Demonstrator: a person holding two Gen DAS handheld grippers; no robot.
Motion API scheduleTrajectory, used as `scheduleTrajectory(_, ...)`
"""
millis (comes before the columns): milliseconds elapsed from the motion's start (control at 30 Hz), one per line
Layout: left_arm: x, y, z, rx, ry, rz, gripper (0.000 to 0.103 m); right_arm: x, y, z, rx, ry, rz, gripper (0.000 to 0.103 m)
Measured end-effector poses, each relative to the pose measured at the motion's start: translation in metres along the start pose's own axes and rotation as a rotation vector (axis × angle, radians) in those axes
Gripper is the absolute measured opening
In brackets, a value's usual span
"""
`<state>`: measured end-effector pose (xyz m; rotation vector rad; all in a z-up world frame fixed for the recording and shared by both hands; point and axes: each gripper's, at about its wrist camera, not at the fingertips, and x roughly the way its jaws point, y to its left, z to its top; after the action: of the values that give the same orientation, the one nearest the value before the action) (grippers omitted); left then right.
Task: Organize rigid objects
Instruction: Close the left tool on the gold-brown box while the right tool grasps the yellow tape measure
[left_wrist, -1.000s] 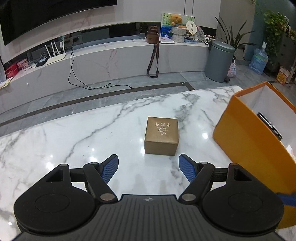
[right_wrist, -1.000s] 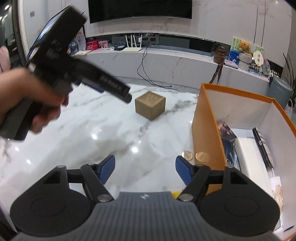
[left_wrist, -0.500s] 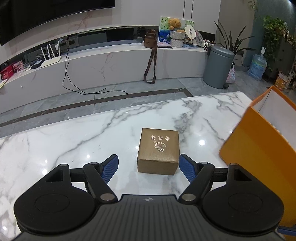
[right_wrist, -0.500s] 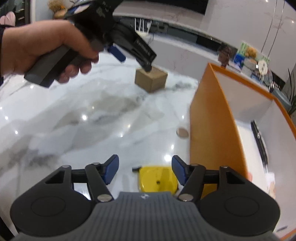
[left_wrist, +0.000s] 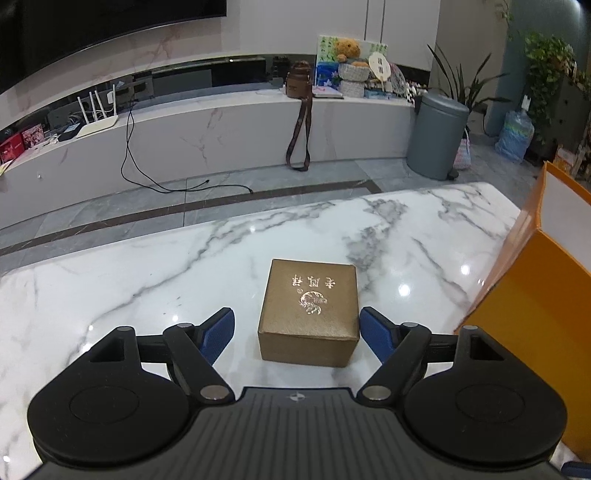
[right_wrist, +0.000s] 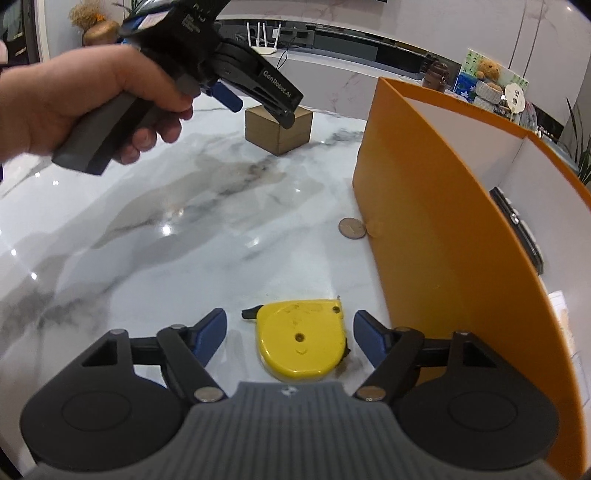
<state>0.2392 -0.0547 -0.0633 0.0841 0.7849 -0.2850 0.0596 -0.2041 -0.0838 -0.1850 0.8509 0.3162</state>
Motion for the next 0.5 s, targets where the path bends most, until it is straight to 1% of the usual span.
scheduleTrajectory(100,0.006,-0.001,-0.003,0.002,-0.01,0.004,0.092,0.004,0.0,-0.005,0.006,-0.022,0.011,0.075)
scheduleTrajectory(167,0.012,-0.005,-0.005,0.024,-0.002,0.007,0.092,0.008,0.0,-0.01,0.004,-0.029,0.013,0.076)
scheduleTrajectory(300,0.019,-0.009,-0.008,0.061,-0.013,0.01,0.092,0.008,0.001,-0.017,0.002,-0.078,0.016,0.077)
scheduleTrajectory(500,0.029,-0.008,-0.009,0.043,-0.032,0.001,0.092,0.008,0.001,-0.023,0.03,-0.138,0.012,0.078)
